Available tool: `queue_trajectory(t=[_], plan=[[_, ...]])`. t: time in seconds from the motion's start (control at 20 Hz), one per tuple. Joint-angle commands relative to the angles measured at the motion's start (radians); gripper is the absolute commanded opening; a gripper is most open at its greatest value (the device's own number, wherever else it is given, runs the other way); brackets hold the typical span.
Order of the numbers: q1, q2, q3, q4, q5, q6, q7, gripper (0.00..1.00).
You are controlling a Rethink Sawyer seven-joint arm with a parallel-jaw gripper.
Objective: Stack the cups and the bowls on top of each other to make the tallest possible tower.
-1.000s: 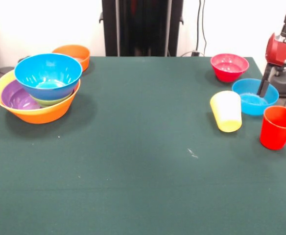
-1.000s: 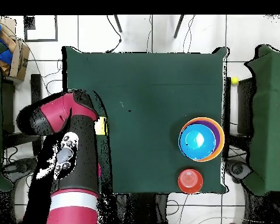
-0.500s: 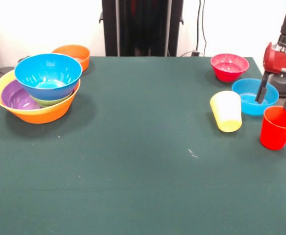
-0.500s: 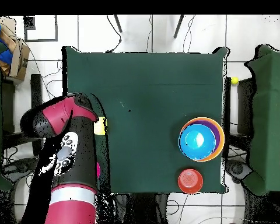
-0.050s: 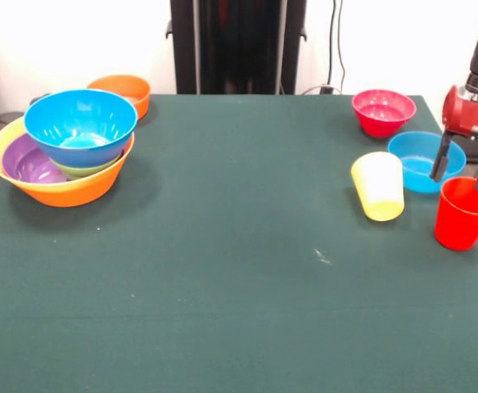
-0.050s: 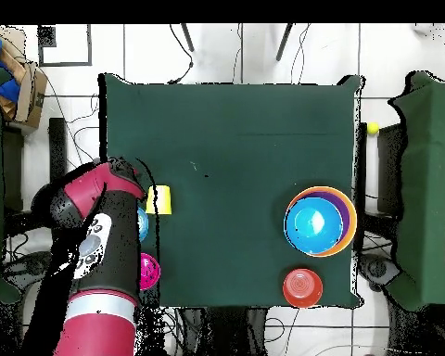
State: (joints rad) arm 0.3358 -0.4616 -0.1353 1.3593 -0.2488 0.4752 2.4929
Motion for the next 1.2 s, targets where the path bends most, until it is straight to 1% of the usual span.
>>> queue_trajectory(t=[0.05, 0.25, 0.55, 0.95, 1.2], plan=[[0.041, 0.094, 0.017, 0.060, -0.053, -0.065, 0.066, 1.00], [0.060, 0.099, -0.001, 0.052, -0.040, -0.047, 0.065, 1.00], [0.095, 0.132, -0.029, 0.031, -0.023, -0.055, 0.085, 1.00], [0.092, 0.136, -0.037, 0.046, -0.020, -0.084, 0.069, 1.00], [0.095, 0.149, -0.046, 0.033, -0.016, -0.088, 0.072, 1.00]])
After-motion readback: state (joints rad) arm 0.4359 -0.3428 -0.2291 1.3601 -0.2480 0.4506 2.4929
